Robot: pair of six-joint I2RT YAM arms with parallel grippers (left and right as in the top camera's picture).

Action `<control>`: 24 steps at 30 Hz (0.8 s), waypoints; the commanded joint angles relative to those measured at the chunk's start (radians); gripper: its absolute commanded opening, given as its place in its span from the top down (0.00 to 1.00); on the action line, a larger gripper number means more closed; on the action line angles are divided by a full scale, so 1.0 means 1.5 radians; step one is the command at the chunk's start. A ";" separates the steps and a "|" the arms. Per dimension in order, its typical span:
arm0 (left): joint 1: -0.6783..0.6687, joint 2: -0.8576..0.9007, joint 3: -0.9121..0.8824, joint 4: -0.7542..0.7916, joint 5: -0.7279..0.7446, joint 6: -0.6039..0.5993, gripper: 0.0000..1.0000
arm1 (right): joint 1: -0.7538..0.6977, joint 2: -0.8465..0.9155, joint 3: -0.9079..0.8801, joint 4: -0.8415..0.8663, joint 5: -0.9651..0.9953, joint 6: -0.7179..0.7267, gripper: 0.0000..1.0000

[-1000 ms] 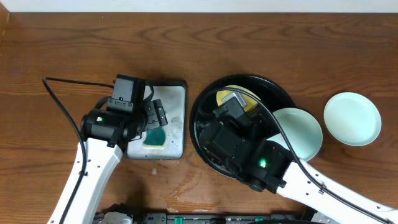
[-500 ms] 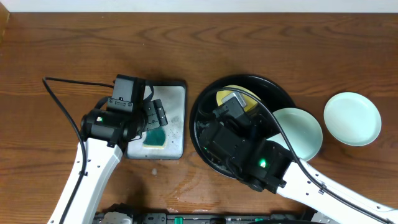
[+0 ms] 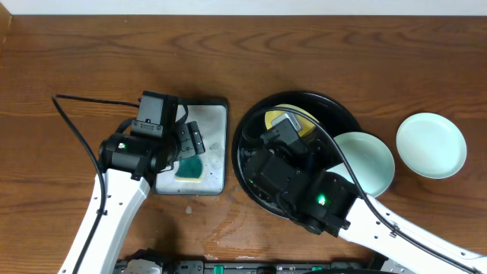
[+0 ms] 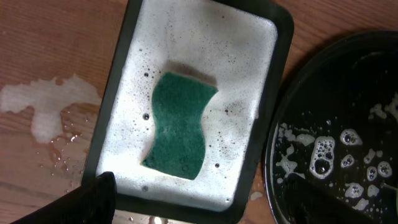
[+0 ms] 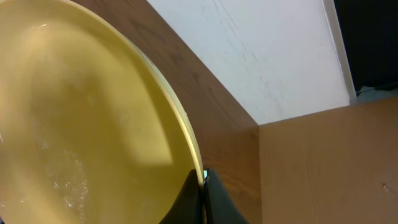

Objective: Clean dirty plates on tray and stack at the side
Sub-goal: 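Lift the yellow plate off the tray with the right gripper, then carry the yellow plate right and set it on the mint plate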

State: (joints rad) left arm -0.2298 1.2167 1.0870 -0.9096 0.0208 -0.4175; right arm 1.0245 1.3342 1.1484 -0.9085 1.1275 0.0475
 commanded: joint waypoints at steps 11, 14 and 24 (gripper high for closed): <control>0.004 -0.001 0.007 -0.002 -0.002 0.004 0.14 | 0.002 -0.005 0.007 0.000 0.019 0.019 0.99; 0.004 -0.001 0.007 -0.002 -0.002 0.004 0.14 | -0.049 -0.005 0.007 -0.003 -0.116 0.057 0.99; 0.004 -0.001 0.007 -0.002 -0.001 0.004 0.14 | -0.516 -0.008 0.050 0.030 -0.870 0.068 0.99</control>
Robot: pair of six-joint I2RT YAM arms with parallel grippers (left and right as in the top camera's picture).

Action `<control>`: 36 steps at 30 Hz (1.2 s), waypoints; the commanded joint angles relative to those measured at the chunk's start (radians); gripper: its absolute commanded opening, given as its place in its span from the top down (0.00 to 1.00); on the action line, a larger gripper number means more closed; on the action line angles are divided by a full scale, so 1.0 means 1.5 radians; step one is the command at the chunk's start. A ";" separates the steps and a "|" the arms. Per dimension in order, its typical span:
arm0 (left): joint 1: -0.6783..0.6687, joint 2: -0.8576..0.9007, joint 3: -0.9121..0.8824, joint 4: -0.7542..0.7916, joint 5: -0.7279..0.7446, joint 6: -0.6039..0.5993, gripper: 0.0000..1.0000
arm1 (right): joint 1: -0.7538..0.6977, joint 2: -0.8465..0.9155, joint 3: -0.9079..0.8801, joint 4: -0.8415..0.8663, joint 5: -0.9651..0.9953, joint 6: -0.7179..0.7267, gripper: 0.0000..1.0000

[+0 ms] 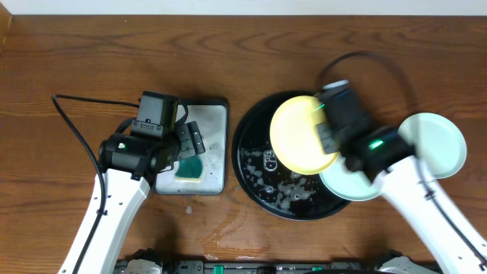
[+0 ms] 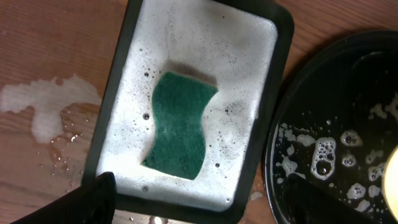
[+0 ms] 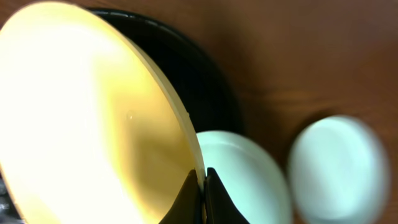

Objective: Clean dirty plates on tray and stack at the side
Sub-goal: 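Carry the yellow plate right and set it on the mint plate, then grip the rim of the last pale mint plate with the right gripper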

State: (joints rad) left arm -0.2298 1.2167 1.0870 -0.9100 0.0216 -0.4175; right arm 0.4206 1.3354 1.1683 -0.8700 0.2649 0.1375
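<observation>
My right gripper [image 1: 323, 128] is shut on the rim of a yellow plate [image 1: 303, 134], holding it above the right half of the round black tray [image 1: 251, 186]. In the right wrist view the fingers pinch the rim of the yellow plate [image 3: 93, 124] at the right gripper [image 3: 204, 185]. Suds lie in the tray. A green sponge [image 2: 180, 124] lies in a foamy rectangular dish [image 2: 118, 81]. My left gripper [image 2: 199, 208] hovers open over the dish's near edge, with one dark fingertip [image 2: 93, 199] showing.
One pale green plate [image 1: 358, 183] sits at the tray's right edge, partly under my right arm. A second pale green plate [image 1: 445, 144] lies further right on the wooden table. Spilled foam [image 2: 43, 106] wets the wood left of the dish.
My right arm was over the tray's near part with the yellow plate facing the wall. Now it reaches in from the right and the plate faces the tray. The left arm has not moved.
</observation>
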 commanded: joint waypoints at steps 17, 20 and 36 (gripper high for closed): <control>0.004 -0.001 0.007 -0.002 -0.002 0.004 0.14 | -0.786 0.216 0.039 0.029 -0.343 0.131 0.99; 0.004 -0.001 0.007 -0.002 -0.002 0.004 0.14 | -0.828 0.264 0.039 0.021 -0.326 0.138 0.93; 0.004 -0.001 0.007 -0.002 -0.002 0.004 0.14 | -0.540 0.065 0.040 -0.160 -0.287 0.042 0.51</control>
State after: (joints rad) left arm -0.2298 1.2167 1.0870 -0.9100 0.0208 -0.4175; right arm -0.5137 1.4582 1.2224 -1.0653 -0.3187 0.2489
